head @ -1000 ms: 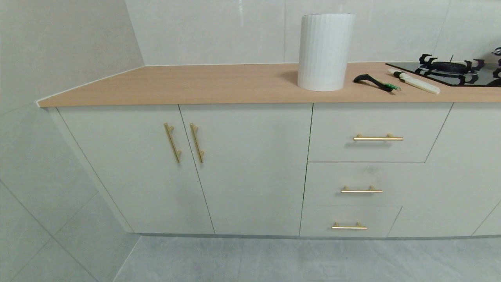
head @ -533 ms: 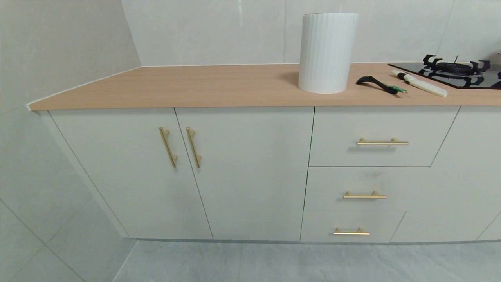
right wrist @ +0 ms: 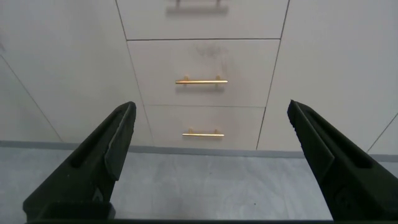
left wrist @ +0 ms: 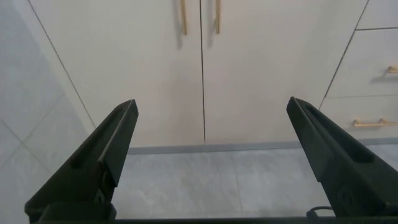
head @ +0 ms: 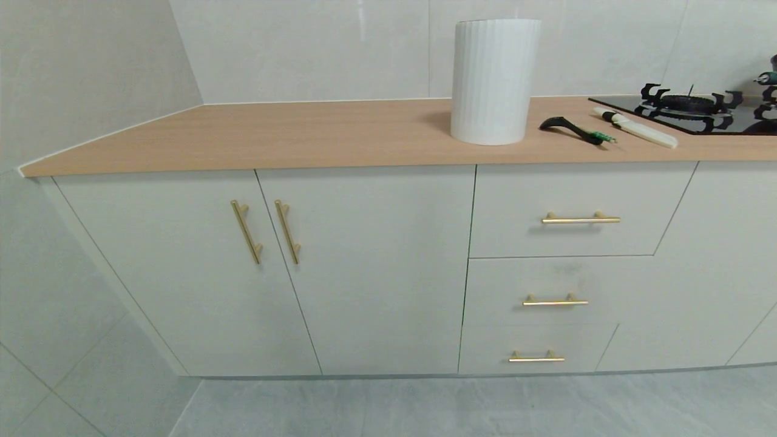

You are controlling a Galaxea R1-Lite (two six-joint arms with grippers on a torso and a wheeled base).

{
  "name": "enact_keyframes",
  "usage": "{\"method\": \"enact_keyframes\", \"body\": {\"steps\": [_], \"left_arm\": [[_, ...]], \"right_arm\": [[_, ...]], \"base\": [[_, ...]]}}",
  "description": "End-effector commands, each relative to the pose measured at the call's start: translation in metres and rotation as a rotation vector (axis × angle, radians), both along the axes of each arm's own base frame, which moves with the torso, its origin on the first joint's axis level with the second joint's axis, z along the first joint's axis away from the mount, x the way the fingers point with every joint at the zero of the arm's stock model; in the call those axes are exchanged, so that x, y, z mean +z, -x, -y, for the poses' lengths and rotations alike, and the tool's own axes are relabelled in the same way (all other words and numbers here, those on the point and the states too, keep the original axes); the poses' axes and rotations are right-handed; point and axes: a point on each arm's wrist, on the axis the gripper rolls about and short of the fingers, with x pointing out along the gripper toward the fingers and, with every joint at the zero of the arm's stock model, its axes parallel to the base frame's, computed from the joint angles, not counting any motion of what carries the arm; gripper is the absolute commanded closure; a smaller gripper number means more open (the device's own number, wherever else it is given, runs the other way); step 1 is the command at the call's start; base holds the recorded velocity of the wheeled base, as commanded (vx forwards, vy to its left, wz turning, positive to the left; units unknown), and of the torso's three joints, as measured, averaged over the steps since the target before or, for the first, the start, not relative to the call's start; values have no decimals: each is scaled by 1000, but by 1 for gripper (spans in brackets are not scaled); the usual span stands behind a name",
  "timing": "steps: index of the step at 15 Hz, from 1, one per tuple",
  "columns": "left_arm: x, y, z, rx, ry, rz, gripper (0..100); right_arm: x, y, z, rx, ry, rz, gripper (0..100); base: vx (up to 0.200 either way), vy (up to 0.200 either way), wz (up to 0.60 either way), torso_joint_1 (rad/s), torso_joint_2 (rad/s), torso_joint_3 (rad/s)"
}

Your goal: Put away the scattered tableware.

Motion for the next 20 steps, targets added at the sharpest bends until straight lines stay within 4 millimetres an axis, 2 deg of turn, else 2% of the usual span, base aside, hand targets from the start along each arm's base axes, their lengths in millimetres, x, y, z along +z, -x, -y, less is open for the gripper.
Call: {"method": "enact_keyframes", "body": {"steps": [1,6,12,14,15,16,17,18,20], "left_arm": [[0,0,0,0,0,-1,0],[0,0,0,0,0,-1,0],[0,0,0,2,6,-1,0],[0,0,0,2,6,-1,0],[0,0,0,2,6,-1,0],[0,0,0,2,6,-1,0],[0,0,0,2,6,-1,0],[0,0,0,2,6,-1,0],[0,0,0,2,6,-1,0]], "right_arm": [[0,0,0,1,0,1,0],[0,0,0,3,0,1,0],[2,1,0,2,2,9,0],[34,7,0,19,-35,78,0],[37,6,0,26,-33,60,0],[61,-18,0,65,-12,-103,0],[73,-40,-1,67,-9,-215,0],[87,-71,-3,68,-6,-337,0],[96,-136,-6,69,17,-528,0]], "base": [[0,0,0,0,0,0],[200,0,0,-1,0,2],[0,0,0,0,0,0],[0,0,0,0,0,0],[0,0,0,0,0,0],[0,0,0,0,0,0],[0,0,0,0,0,0],[0,0,0,0,0,0],[0,0,0,0,0,0]]}}
